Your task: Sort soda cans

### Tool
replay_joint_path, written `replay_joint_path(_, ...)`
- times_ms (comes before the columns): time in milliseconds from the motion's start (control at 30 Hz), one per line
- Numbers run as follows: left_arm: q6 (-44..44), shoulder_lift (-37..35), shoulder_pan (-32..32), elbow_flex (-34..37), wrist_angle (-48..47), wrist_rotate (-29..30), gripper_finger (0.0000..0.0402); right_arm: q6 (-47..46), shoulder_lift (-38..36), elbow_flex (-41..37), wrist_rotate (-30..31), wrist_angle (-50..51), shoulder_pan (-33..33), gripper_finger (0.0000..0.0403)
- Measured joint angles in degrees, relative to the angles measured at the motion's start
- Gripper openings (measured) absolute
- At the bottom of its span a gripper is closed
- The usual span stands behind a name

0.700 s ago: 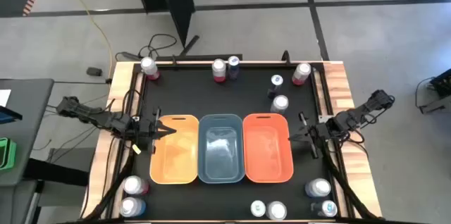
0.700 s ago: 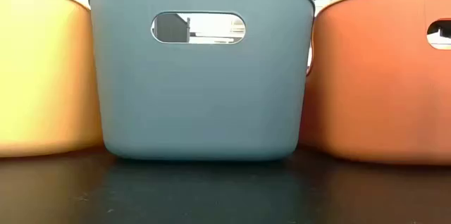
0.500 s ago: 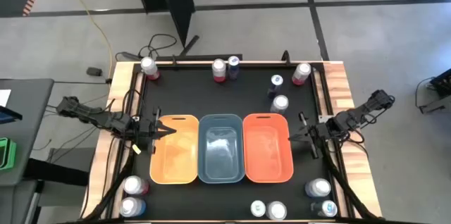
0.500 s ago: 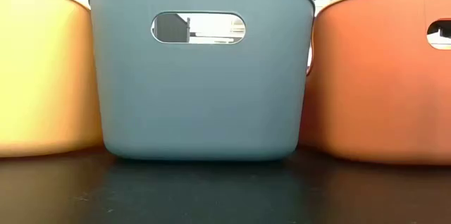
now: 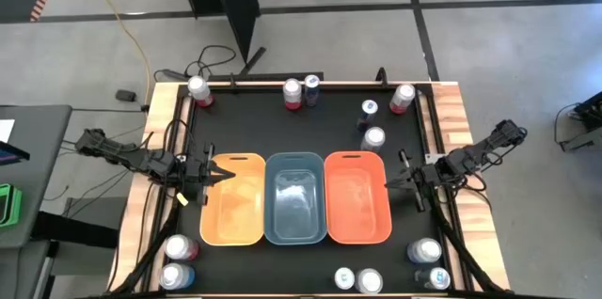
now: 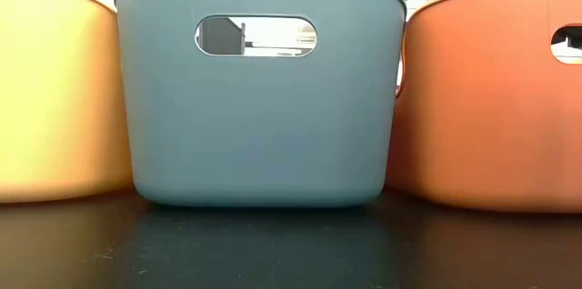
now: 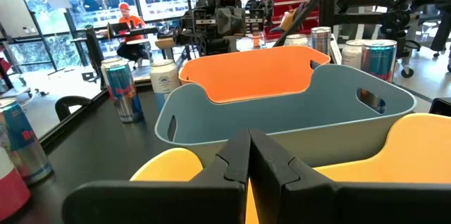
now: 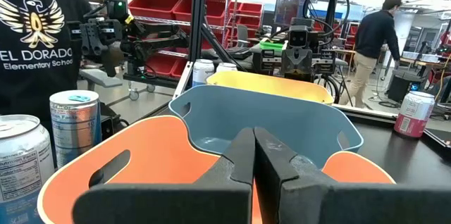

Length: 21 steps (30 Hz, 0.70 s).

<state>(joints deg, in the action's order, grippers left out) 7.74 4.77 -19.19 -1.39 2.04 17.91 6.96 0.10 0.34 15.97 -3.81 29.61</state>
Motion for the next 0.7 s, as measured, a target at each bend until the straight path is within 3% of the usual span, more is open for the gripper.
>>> replay_joint_path(467, 0.0, 0.0, 0.0, 0.0, 0.7, -0.1, 0.0, 0.0, 0.0, 0.0, 0.0, 0.0, 0.0, 0.0022)
replay_joint_path(700, -5.0, 0.0, 0.0, 0.0, 12.2, 0.0, 0.0, 0.0, 0.0, 0.0, 0.0, 0.0, 0.0, 0.0022)
